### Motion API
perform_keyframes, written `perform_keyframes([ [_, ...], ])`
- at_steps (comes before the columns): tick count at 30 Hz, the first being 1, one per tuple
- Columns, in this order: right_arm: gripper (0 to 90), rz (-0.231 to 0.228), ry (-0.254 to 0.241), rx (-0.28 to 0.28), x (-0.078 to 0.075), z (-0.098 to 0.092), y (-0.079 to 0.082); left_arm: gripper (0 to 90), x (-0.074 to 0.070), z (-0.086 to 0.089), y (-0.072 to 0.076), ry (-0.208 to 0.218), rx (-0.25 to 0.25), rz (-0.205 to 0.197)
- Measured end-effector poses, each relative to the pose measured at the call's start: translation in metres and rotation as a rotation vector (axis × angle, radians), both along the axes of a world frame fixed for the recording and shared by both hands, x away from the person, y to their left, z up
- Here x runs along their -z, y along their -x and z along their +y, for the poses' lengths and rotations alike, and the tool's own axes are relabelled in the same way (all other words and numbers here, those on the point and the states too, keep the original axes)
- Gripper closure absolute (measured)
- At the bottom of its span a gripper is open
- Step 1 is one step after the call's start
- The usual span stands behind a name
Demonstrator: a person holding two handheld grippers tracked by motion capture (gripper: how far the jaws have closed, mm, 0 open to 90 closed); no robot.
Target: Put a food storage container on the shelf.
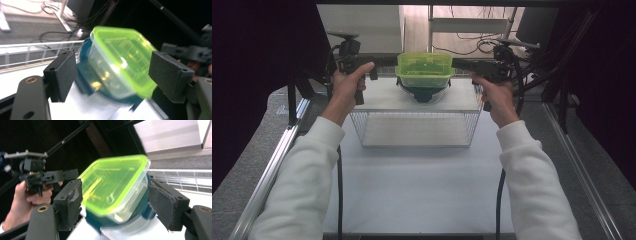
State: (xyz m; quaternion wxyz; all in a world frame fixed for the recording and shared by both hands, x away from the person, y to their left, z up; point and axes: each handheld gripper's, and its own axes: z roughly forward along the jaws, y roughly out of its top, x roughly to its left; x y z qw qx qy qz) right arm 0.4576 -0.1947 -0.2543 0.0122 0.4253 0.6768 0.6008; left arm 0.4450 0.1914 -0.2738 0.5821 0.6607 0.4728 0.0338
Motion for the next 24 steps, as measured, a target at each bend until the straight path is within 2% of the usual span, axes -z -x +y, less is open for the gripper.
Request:
perform_keyframes([
  [3,27.8,-0.043,0.049,-0.027,0.001,-0.005,0.011,21.5,0.001,0.005,0.012,-0.018,0.018,-0.025],
  [5,27.8,-0.073,0.077,-0.032,0.002,-0.009,0.017,21.3,0.001,0.006,0.016,-0.027,0.01,-0.039],
  [6,27.8,-0.084,0.088,-0.037,0.003,-0.012,0.02,21.0,0.0,0.009,0.023,-0.035,0.006,-0.059],
  [9,27.8,-0.109,0.114,-0.049,0.005,-0.02,0.029,18.3,0.002,0.011,0.035,-0.032,-0.009,-0.067],
  [14,27.7,-0.131,0.17,-0.06,0.011,-0.03,0.045,16.4,0.007,0.011,0.057,-0.069,0.013,-0.103],
  [17,27.8,-0.144,0.202,-0.064,0.015,-0.033,0.056,16.1,0.012,0.012,0.07,-0.082,0.034,-0.11],
  [22,27.7,-0.159,0.219,-0.066,0.028,-0.037,0.073,15.5,0.028,0.014,0.093,-0.121,0.048,-0.122],
  [24,27.7,-0.159,0.224,-0.069,0.035,-0.039,0.08,15.2,0.037,0.014,0.102,-0.153,0.051,-0.123],
])
